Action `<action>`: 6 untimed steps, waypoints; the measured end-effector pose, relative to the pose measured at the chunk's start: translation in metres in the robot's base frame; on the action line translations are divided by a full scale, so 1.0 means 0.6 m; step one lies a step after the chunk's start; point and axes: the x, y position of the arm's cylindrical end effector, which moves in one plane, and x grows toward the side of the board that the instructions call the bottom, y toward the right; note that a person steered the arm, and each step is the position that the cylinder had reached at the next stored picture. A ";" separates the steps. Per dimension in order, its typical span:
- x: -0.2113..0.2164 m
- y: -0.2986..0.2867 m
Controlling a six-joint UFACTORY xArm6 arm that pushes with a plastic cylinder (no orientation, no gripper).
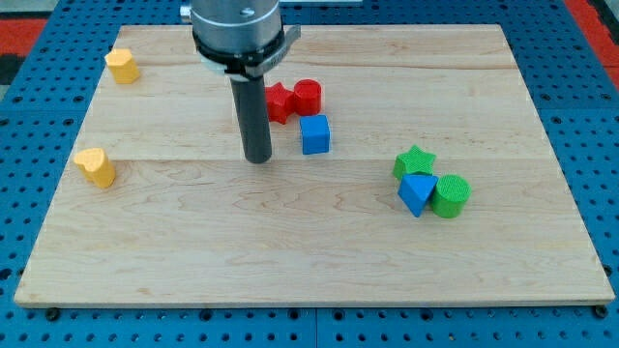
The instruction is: Push the blue triangle into the blue cube
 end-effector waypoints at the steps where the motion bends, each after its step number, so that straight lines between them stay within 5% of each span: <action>1: 0.088 0.060; 2: 0.190 0.153; 3: 0.220 0.260; 6: 0.151 0.336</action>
